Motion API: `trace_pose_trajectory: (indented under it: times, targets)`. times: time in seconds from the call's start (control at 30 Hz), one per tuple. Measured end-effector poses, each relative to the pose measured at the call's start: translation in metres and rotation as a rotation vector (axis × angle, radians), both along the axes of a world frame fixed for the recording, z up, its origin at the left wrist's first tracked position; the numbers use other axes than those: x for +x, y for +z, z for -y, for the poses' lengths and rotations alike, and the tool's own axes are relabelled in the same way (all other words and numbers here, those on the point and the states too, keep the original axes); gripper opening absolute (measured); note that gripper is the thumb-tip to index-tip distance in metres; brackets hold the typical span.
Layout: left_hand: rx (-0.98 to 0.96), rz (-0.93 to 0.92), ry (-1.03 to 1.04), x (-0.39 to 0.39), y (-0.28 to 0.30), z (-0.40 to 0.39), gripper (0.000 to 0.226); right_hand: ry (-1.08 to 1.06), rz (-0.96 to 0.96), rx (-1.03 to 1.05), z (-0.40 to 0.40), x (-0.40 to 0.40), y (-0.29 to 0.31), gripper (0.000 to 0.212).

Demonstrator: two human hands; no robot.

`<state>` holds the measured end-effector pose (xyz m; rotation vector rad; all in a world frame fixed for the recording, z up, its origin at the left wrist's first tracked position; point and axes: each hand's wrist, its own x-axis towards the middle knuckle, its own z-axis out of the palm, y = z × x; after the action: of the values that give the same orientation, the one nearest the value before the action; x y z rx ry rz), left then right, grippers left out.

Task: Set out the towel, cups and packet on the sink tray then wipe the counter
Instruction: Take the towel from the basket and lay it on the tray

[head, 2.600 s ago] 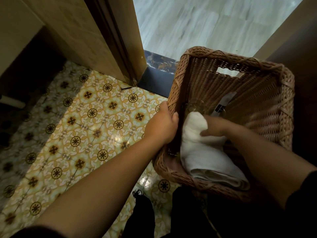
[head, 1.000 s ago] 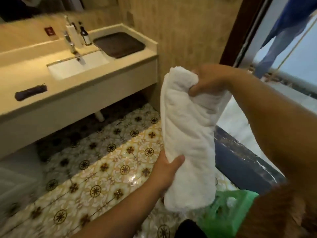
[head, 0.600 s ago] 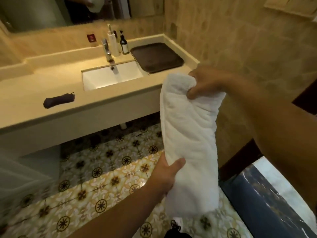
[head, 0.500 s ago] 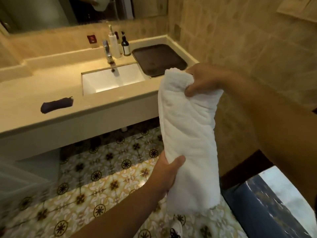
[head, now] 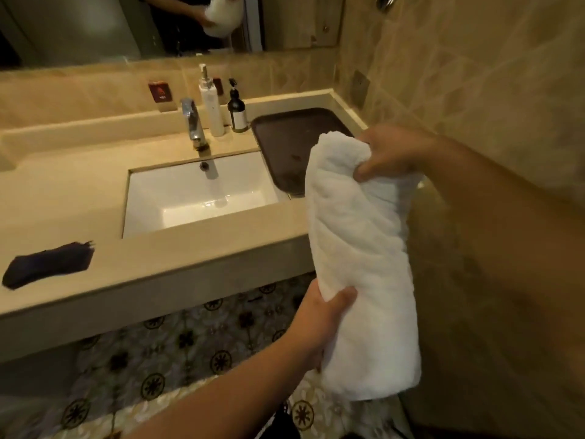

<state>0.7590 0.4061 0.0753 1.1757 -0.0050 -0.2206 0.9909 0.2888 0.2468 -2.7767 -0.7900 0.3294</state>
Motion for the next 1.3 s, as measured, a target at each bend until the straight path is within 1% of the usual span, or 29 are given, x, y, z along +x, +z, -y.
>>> trace_pose_trajectory:
  times: [0.07, 0.17, 0.3, 0.37, 0.47, 0.57, 0.67, 0.73, 0.83, 0.93, 1.03, 1.13, 1.2, 1.3]
  targets:
    - [0.004, -0.008, -0.009, 0.04, 0.002, -0.007, 0.039, -0.019, -0.025, 0.008, -0.009, 0.043, -0.003, 0.033]
    - [0.002, -0.072, 0.022, 0.098, 0.002, -0.014, 0.038, -0.018, -0.06, 0.007, -0.021, 0.103, -0.005, 0.032]
    - [0.088, -0.079, 0.084, 0.18, -0.004, -0.021, 0.037, 0.004, -0.049, -0.027, -0.039, 0.188, -0.012, 0.029]
    - [0.122, -0.108, 0.135, 0.222, -0.011, -0.024, 0.045, 0.051, -0.032, -0.049, -0.052, 0.235, -0.02, 0.03]
    - [0.107, -0.204, 0.25, 0.286, -0.022, -0.024, 0.054, 0.104, -0.014, -0.109, -0.072, 0.309, -0.036, 0.037]
    - [0.081, -0.283, 0.34, 0.35, -0.03, -0.019, 0.043, 0.134, 0.017, -0.163, -0.092, 0.376, -0.054, 0.038]
    - [0.075, -0.338, 0.392, 0.405, -0.032, -0.016, 0.035, 0.214, 0.053, -0.219, -0.112, 0.433, -0.07, 0.037]
    - [0.056, -0.382, 0.414, 0.435, -0.033, -0.016, 0.036, 0.247, 0.045, -0.265, -0.124, 0.464, -0.081, 0.046]
    - [0.025, -0.433, 0.432, 0.469, -0.039, -0.017, 0.037, 0.264, 0.025, -0.301, -0.135, 0.501, -0.095, 0.049]
    - [-0.006, -0.47, 0.431, 0.492, -0.046, -0.022, 0.036, 0.228, 0.003, -0.27, -0.141, 0.528, -0.109, 0.05]
    - [0.013, -0.489, 0.403, 0.507, -0.056, -0.026, 0.031, 0.196, -0.019, -0.287, -0.142, 0.544, -0.129, 0.053]
    - [0.041, -0.533, 0.351, 0.512, -0.067, -0.027, 0.034, 0.139, -0.096, -0.329, -0.135, 0.552, -0.156, 0.057]
    - [0.06, -0.549, 0.347, 0.513, -0.073, -0.027, 0.036, 0.111, -0.115, -0.312, -0.13, 0.555, -0.169, 0.058]
    - [0.103, -0.547, 0.352, 0.513, -0.078, -0.027, 0.035, 0.127, -0.099, -0.28, -0.131, 0.556, -0.175, 0.062]
